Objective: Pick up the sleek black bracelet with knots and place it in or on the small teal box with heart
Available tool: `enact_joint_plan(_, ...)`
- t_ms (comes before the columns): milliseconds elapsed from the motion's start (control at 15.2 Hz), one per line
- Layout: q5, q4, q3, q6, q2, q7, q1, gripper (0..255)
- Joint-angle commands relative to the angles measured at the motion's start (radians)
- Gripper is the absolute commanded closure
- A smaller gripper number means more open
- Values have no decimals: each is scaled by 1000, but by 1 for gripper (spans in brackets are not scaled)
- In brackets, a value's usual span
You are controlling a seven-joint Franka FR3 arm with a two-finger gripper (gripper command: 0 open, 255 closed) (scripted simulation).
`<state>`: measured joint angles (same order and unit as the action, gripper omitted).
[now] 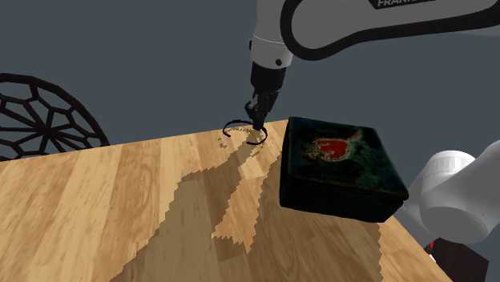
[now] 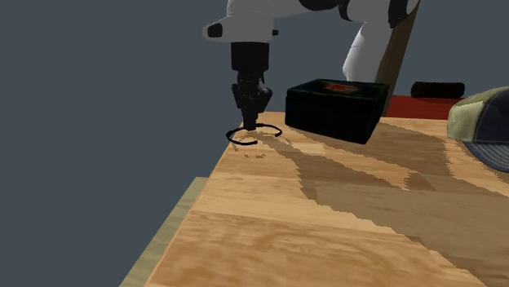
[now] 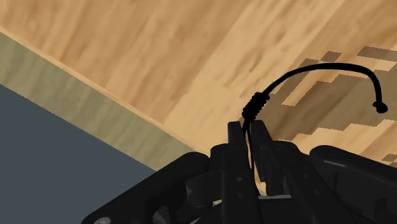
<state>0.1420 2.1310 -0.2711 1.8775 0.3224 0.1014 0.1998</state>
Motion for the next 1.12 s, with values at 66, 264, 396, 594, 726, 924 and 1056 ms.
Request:
enact_joint_plan(66,5,8,0,1,5,-1,3,255)
enact_joint_plan(264,3,-31,3,-40,6,2,1,255)
enact_joint_plan(396,1,-58,4,-66,6,3,1,255)
enact_joint_plan(594,-1,-101,6,-106,4,6,-1,255)
enact_joint_plan(726,-3,-130,8,-133,1,8,-2,255)
enact_joint_plan(924,-5,-175,9,-173,-4,12,-3,255)
enact_joint_plan(1056,-7,-207,10,-200,-9,14,-4,255)
